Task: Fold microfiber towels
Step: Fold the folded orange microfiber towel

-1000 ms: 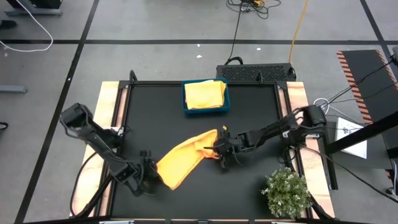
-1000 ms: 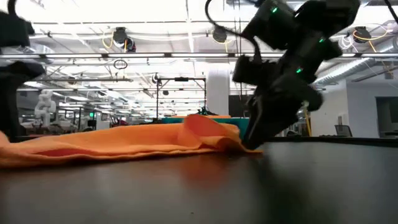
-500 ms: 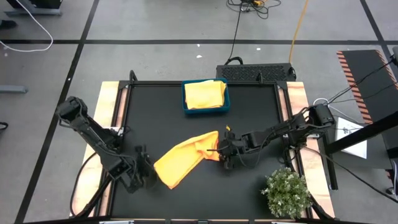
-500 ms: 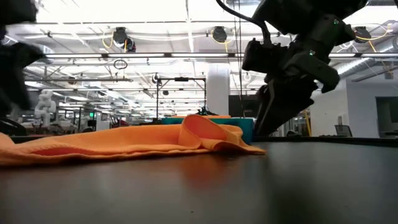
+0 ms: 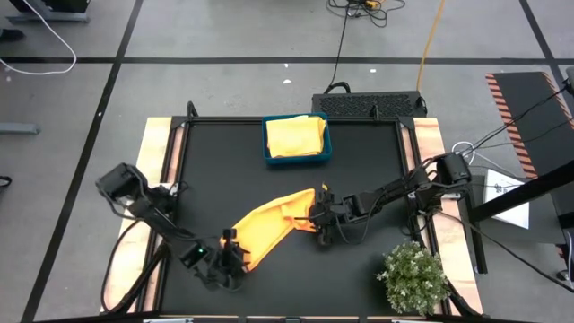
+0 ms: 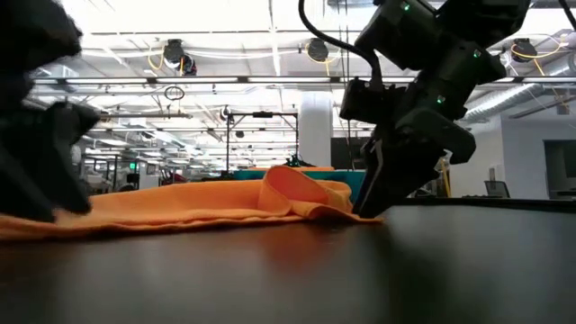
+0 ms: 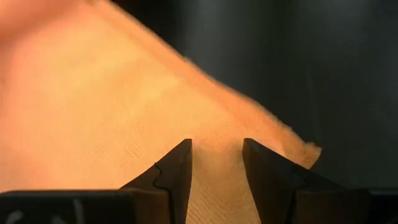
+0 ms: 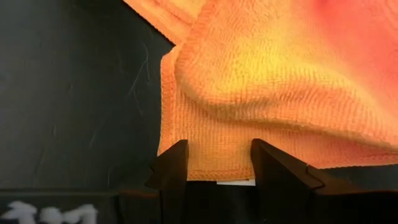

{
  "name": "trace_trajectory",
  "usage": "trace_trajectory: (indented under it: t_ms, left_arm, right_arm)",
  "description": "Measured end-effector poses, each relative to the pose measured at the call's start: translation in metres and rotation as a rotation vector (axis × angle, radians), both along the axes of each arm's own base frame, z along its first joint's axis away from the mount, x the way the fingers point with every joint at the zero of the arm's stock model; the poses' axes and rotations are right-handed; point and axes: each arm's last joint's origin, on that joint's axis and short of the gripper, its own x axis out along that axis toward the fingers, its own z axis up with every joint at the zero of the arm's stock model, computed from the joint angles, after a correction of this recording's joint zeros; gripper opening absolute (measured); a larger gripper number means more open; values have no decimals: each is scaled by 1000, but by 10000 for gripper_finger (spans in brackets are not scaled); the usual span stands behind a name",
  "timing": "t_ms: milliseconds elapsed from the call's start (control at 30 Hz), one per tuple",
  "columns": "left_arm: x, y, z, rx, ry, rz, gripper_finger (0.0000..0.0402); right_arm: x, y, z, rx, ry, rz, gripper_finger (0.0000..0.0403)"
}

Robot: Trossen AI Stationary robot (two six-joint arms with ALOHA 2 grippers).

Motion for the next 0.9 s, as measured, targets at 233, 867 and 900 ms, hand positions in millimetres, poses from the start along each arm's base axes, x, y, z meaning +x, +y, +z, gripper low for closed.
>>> trace_trajectory:
  t_ms: [233,867,900]
  left_arm:
    - [-3,1,-5,-76,151,-54,145]
    - [-63,31,32,18,457,90,145]
    - [-63,32,33,22,451,102,145]
  right_arm:
    - [-3,-3,-3,-1,47,-26,169]
    - [-25,-8,15,-6,171,-55,169]
    - [-26,-9,17,-3,162,-59,169]
